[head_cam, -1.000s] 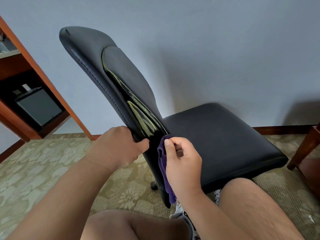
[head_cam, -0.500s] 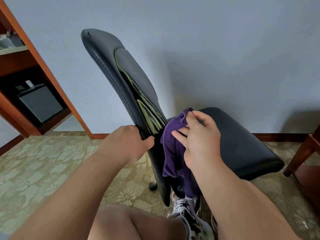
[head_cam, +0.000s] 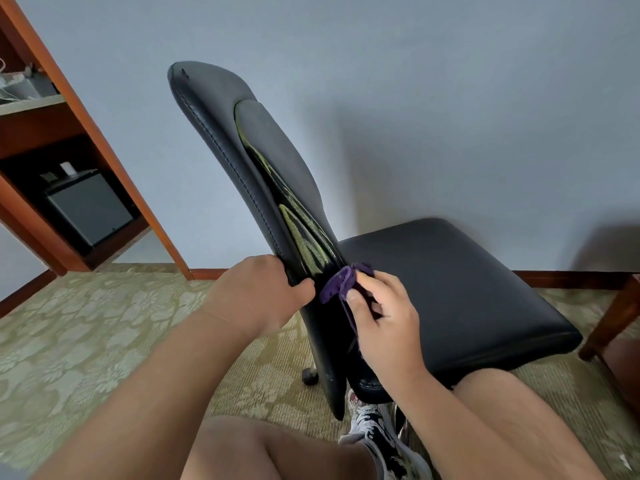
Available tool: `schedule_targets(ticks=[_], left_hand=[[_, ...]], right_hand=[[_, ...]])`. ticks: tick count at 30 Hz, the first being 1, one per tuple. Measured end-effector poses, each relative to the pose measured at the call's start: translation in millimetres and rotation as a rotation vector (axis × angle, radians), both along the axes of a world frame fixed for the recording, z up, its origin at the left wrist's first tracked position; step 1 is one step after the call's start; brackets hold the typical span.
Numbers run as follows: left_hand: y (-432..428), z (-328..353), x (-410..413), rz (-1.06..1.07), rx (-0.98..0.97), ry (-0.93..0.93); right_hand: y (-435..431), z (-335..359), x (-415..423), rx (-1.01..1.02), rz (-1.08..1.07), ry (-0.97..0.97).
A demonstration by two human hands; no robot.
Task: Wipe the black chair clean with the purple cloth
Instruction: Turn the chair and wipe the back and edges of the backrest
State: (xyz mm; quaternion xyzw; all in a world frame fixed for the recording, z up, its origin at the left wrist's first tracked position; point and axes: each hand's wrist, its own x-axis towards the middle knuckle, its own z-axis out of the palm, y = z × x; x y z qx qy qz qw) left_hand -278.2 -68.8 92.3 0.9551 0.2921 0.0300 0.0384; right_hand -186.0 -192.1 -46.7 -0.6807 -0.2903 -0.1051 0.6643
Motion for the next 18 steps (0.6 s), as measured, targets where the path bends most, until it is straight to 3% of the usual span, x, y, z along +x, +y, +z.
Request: schedule_targets(ticks=[10,18], left_hand=[[0.5,3.0,1.9,-0.025,0.045,0.027],[11.9,-8.6,3.4,0.028,0.062,-0.046]], right_hand=[[23.6,38.3,-0.8,0.131,-0.107,-0.174],[10.8,8.2,3.4,0.007,-0.100,-0.146]])
